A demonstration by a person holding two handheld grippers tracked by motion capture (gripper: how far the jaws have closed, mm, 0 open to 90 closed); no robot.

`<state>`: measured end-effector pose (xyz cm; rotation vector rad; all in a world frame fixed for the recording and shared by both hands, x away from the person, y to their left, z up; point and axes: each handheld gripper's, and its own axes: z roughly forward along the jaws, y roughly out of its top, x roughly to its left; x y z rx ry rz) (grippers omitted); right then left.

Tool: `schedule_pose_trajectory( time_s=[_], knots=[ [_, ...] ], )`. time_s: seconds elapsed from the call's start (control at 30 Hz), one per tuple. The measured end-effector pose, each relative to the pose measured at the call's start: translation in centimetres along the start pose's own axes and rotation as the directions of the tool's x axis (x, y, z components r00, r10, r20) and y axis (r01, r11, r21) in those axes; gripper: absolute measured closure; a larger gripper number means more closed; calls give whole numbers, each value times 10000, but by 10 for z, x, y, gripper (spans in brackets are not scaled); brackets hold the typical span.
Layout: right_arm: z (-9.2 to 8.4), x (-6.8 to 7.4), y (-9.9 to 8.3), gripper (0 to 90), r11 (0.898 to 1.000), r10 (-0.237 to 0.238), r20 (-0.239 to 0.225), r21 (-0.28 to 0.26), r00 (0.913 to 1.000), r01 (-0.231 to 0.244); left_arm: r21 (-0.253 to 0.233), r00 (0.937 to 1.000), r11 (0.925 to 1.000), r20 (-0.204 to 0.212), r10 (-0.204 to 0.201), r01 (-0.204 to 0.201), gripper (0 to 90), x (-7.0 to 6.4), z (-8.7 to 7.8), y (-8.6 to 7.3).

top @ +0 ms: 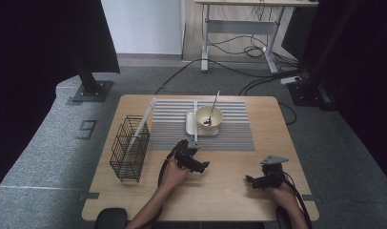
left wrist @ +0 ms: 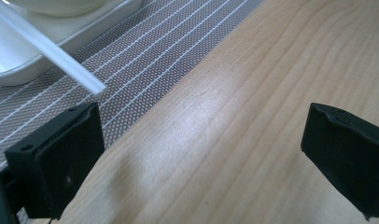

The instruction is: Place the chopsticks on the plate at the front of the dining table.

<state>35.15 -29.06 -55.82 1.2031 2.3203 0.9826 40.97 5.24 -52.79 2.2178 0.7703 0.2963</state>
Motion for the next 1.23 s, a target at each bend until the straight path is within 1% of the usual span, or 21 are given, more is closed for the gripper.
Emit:
schedule_pose_trajectory(
  time_s=[0.17, 0.27, 0.33, 0.47, 0.57, 0.7, 0.83, 0.9, 0.93, 1.07, 1.23],
  knots=[
    [0, 0, 0, 0, 10000, -2, 2, 0, 10000, 2, -105, 10000, 9999, 31, 18, -17, 0, -2, -18, -3],
    [0, 0, 0, 0, 10000, -3, 4, -3, 10000, 3, -145, 10000, 9999, 34, 14, -13, 0, -4, -30, -7],
    [0, 0, 0, 0, 10000, -7, 3, -1, 10000, 7, -167, 10000, 9999, 3, -2, 2, 0, -6, -35, -11],
    [0, 0, 0, 0, 10000, -3, 5, -2, 10000, 3, -123, 9999, 9998, -69, -132, 131, 0, -7, -45, -25],
    [0, 0, 0, 0, 10000, -3, 4, -2, 10000, 3, 50, 9995, 9996, -145, -269, 269, 0, -7, -49, -38],
    [0, 0, 0, 0, 10000, -9, 5, -7, 10000, 9, 267, 9982, 9978, -34, -604, 605, 0, -6, -51, -55],
    [0, 0, 0, 0, 10000, -7, 6, -6, 10000, 7, 585, 9978, 9961, -52, -664, 666, 0, -6, -50, -70],
    [0, 0, 0, 0, 10000, -7, 5, -7, 10000, 7, 829, 9981, 9947, -202, -589, 604, 0, -5, -49, -76],
    [0, 0, 0, 0, 10000, -7, 5, -7, 10000, 7, 770, 9984, 9958, -320, -473, 497, 0, -5, -50, -78],
    [0, 0, 0, 0, 10000, -7, 5, -8, 10000, 7, 960, 9983, 9951, -552, -171, 223, 0, -6, -50, -79],
    [0, 0, 0, 0, 10000, -4, 3, -9, 10000, 4, 954, 9989, 9953, -450, -99, 142, 0, -4, -50, -79]
  ],
)
